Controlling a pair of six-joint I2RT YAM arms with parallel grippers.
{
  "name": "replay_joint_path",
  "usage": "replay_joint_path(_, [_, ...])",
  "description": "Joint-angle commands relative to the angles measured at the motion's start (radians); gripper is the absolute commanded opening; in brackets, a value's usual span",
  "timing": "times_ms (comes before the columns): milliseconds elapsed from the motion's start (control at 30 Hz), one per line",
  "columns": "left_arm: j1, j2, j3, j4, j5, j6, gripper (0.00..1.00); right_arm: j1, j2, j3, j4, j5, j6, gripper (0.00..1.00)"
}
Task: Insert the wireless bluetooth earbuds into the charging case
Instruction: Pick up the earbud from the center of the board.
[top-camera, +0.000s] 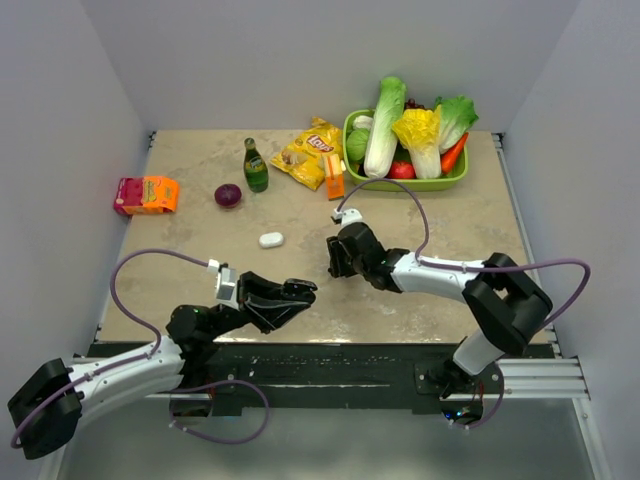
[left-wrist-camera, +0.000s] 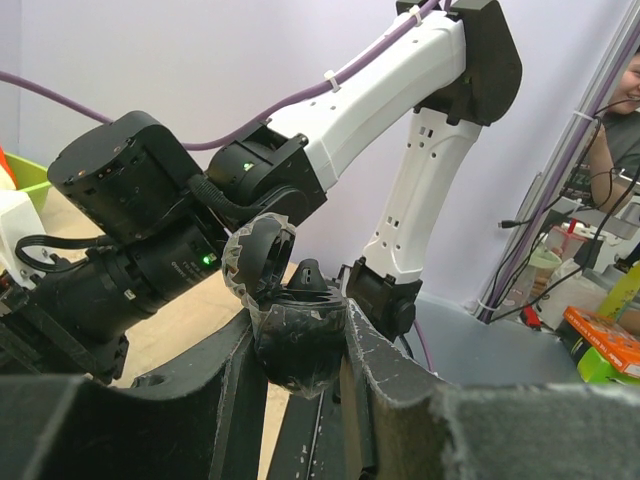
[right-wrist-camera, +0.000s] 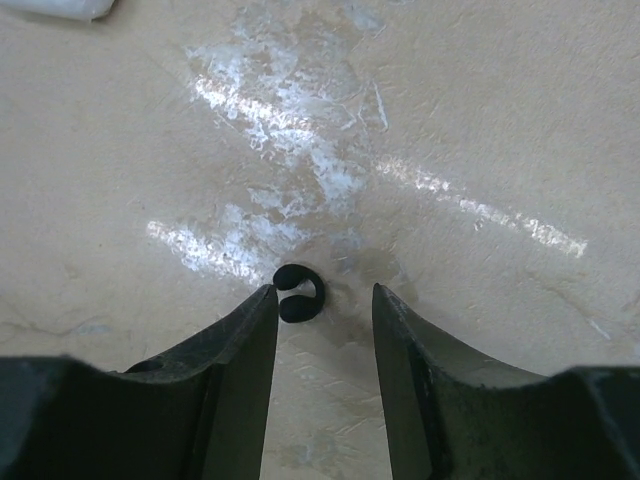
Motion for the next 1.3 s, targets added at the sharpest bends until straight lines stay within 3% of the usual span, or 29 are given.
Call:
replay_joint_path(0, [-0.005,-0.001,-0.159,0.067,0.007,-0.007,0.0,0.006,0.001,-0.012,0.033,-0.04,-0.017,0.46])
replay_joint_path(1267, [-0.007,0.005,-0.172,0.087,0.008,-0.013,0.0,-0.009,0.013,-0.031,0.062,-0.014,0.006,0.5])
